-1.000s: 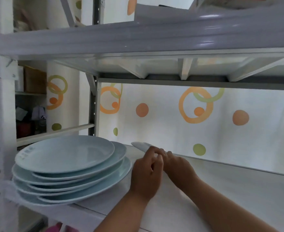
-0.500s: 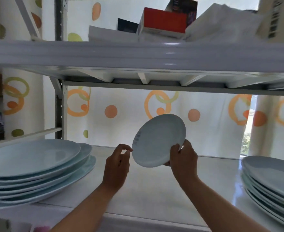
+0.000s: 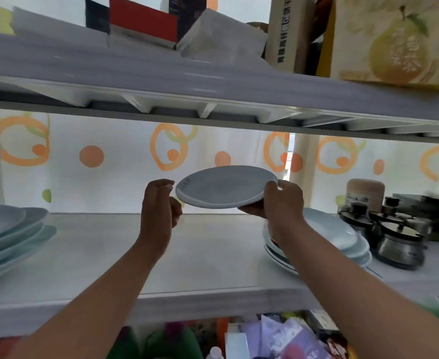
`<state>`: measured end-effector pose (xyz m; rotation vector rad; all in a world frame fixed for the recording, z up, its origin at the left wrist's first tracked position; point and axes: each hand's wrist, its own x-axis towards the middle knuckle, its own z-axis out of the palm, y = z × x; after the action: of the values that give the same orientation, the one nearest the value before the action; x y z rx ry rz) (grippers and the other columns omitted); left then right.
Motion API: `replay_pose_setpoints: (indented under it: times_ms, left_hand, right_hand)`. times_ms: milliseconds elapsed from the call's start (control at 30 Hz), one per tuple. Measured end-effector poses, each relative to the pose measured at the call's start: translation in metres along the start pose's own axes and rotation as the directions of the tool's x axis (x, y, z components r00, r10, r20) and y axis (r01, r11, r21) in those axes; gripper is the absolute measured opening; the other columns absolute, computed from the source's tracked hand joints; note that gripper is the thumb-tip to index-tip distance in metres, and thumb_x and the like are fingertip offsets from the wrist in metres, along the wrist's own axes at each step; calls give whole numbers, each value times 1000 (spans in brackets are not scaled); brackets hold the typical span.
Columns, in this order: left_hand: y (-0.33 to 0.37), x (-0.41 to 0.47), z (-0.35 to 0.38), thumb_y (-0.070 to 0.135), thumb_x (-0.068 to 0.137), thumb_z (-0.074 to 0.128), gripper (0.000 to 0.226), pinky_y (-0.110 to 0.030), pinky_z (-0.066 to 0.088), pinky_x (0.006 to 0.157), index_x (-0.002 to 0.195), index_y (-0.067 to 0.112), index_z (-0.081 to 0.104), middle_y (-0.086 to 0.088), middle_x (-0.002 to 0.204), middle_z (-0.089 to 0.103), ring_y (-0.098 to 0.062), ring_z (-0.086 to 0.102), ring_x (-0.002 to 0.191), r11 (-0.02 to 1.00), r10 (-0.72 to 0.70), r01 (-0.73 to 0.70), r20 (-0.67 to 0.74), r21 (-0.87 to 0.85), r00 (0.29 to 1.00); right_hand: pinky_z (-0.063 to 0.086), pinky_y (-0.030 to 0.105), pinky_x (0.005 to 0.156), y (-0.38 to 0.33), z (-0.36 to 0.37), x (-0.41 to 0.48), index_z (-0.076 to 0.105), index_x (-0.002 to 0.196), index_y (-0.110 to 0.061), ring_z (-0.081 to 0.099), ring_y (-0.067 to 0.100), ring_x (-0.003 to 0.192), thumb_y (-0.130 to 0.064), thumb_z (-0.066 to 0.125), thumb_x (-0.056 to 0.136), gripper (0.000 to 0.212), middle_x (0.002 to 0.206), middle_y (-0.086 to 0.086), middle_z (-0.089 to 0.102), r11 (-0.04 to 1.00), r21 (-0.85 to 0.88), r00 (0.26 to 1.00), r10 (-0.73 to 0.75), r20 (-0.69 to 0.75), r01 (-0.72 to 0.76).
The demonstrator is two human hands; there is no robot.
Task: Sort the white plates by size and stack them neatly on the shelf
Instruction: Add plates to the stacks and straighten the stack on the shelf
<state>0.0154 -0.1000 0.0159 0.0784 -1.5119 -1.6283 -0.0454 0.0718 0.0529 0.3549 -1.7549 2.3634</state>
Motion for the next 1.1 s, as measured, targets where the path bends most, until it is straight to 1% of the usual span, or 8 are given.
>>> replay_pose_setpoints:
  times_ms: [167, 367, 500, 767, 867, 933, 1000, 1100]
  left_hand:
    - [-6, -20, 47, 20, 95, 38, 16, -22, 27, 43, 88, 28, 51, -5, 53, 48, -13, 37, 41, 999, -50, 49, 104, 17, 993]
    - [-17, -40, 91, 22, 94, 40, 9, -25, 31, 48, 97, 22, 49, -4, 56, 51, -18, 40, 49, 993, -110, 99, 234, 57, 966]
    - [-24, -49, 108, 22, 93, 41, 14, -26, 34, 50, 104, 18, 49, -2, 54, 53, -18, 43, 50, 993, -113, 97, 267, 74, 957]
    - [-34, -55, 120, 23, 93, 42, 15, -27, 35, 51, 105, 18, 49, -6, 59, 55, -18, 43, 51, 988, -131, 99, 305, 121, 943]
    - [-39, -53, 120, 24, 93, 42, 16, -28, 35, 52, 105, 17, 50, -6, 59, 56, -18, 43, 51, 983, -151, 111, 309, 144, 939]
    - [-42, -51, 119, 25, 93, 42, 15, -27, 35, 52, 104, 18, 50, -6, 60, 56, -18, 43, 51, 979, -167, 117, 323, 169, 931]
    - [-45, -49, 119, 25, 93, 42, 14, -27, 35, 53, 103, 20, 50, -6, 61, 57, -18, 44, 51, 973, -182, 119, 340, 198, 923]
    - [-52, -46, 120, 26, 92, 41, 14, -28, 36, 55, 103, 21, 50, -5, 62, 59, -18, 45, 52, 970, -180, 111, 332, 216, 926]
  right_hand:
    - [60, 46, 62, -18, -68, 16, 56, 115, 1, 70, 35, 57, -11, 42, 94, 29, 102, 22, 65, 998, -57, 987, -5, -161, -4]
    - [60, 37, 55, -29, -131, 15, 51, 116, -2, 67, 31, 53, -5, 38, 94, 25, 76, 14, 61, 995, -56, 955, 59, -290, -78]
    - [58, 35, 43, -22, -154, 16, 52, 113, 6, 66, 34, 54, -4, 42, 93, 25, 81, 19, 61, 995, -19, 936, 88, -340, -100]
    - [58, 37, 43, -7, -165, 15, 53, 98, 1, 62, 30, 63, -14, 46, 97, 16, 83, 14, 57, 985, -79, 933, 120, -339, -155]
    - [60, 47, 62, 2, -166, 20, 53, 82, 0, 66, 36, 65, -26, 51, 95, 29, 79, 15, 60, 965, -211, 931, 69, -357, -152]
    - [57, 52, 72, 11, -170, 30, 57, 75, 3, 67, 39, 70, -43, 53, 88, 48, 77, 20, 66, 888, -444, 925, -65, -375, -117]
    - [53, 42, 71, 13, -174, 35, 61, 71, -1, 66, 36, 76, -48, 51, 87, 51, 76, 18, 68, 755, -646, 919, -171, -356, -110]
    - [36, 29, 66, 9, -180, 31, 54, 66, -15, 61, 30, 83, -49, 47, 91, 42, 81, 12, 64, 603, -792, 921, -245, -301, -98]
